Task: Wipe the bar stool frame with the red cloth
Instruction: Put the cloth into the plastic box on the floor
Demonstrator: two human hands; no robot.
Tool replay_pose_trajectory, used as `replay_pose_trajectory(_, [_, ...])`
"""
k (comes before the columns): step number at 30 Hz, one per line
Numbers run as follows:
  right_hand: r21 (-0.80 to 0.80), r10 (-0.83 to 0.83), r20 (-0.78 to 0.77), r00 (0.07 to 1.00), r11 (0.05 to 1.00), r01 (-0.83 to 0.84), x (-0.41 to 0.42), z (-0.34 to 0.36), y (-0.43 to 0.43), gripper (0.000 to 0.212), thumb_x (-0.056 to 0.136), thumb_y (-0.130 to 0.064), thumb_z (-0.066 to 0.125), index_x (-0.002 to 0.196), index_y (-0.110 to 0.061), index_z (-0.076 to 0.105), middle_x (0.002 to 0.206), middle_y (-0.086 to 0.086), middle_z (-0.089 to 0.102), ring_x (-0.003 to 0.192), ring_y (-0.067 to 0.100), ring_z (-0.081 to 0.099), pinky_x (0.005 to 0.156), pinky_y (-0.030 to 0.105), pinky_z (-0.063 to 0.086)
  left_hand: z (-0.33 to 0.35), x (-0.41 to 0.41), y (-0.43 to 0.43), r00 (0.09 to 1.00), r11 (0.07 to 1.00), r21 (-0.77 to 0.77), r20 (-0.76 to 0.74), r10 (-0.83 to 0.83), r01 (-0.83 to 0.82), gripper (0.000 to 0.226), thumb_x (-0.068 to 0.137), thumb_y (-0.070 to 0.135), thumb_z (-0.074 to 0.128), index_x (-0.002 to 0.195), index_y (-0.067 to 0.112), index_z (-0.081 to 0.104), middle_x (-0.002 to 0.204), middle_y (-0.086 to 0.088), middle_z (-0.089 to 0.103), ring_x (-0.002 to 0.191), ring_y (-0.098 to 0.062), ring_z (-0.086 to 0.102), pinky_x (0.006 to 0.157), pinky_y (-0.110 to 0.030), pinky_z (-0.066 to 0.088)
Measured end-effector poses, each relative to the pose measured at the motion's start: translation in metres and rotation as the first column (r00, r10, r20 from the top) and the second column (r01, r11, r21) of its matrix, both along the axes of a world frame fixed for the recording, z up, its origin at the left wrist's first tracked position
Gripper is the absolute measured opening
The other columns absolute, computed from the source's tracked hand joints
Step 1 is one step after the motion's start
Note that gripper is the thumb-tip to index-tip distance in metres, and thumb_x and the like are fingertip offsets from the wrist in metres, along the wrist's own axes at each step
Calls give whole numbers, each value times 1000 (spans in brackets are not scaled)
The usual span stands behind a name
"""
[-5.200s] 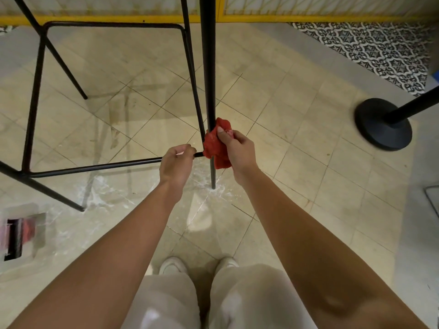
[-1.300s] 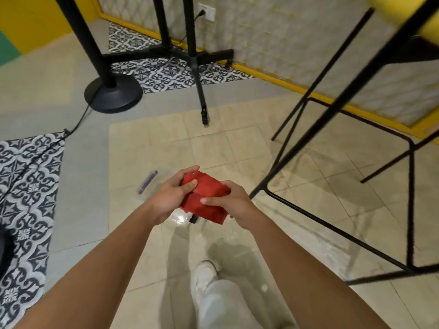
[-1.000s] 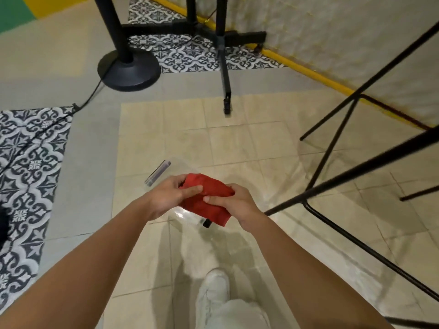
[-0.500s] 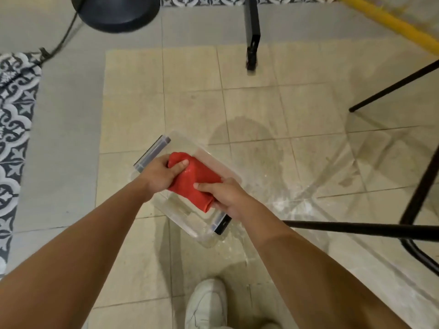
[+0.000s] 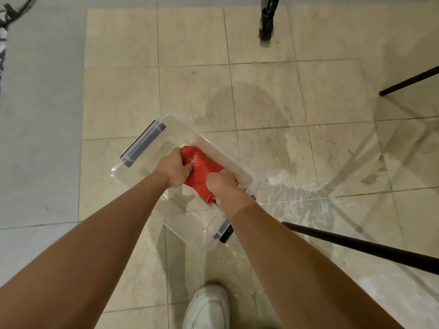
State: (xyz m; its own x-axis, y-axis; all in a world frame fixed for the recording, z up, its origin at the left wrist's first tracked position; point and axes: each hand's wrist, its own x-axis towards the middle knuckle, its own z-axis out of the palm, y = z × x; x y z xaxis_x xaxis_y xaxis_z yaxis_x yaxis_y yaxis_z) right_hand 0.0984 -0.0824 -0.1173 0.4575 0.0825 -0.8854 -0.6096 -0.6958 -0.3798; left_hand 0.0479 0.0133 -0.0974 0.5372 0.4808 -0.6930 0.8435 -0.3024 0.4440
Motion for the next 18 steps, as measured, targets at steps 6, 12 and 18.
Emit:
replay_pose_trajectory(6, [-24, 17, 42, 999, 1000, -16, -11, 26, 0, 68, 75, -10, 52, 137, 4, 28, 134, 18, 44, 116, 34, 50, 97, 45, 47, -3, -5, -12, 990, 972, 198, 27, -135, 128, 67, 89, 17, 59, 144, 6, 22, 130, -20, 51, 115, -36, 52, 92, -41, 42])
replay_pose_trajectory(12, [-151, 460, 230, 858, 887, -435, -15, 58, -10, 65, 85, -13, 61, 137, 2, 25, 137, 18, 27, 120, 32, 40, 105, 39, 36, 7, -12, -20, 955, 893, 397, 112, -275, 210, 70, 85, 13, 64, 145, 14, 29, 142, -12, 35, 125, -32, 43, 101, -41, 42])
replay_pose_trajectory(18, [-206, 610, 268, 745, 792, -575, -16, 53, -14, 43, 88, -11, 56, 126, 2, 41, 132, 18, 33, 115, 31, 45, 104, 37, 36, -3, -7, -26, 951, 883, 385, 40, -308, 270, 52, 88, 17, 59, 137, 16, 43, 134, -8, 42, 117, -29, 46, 89, -42, 49])
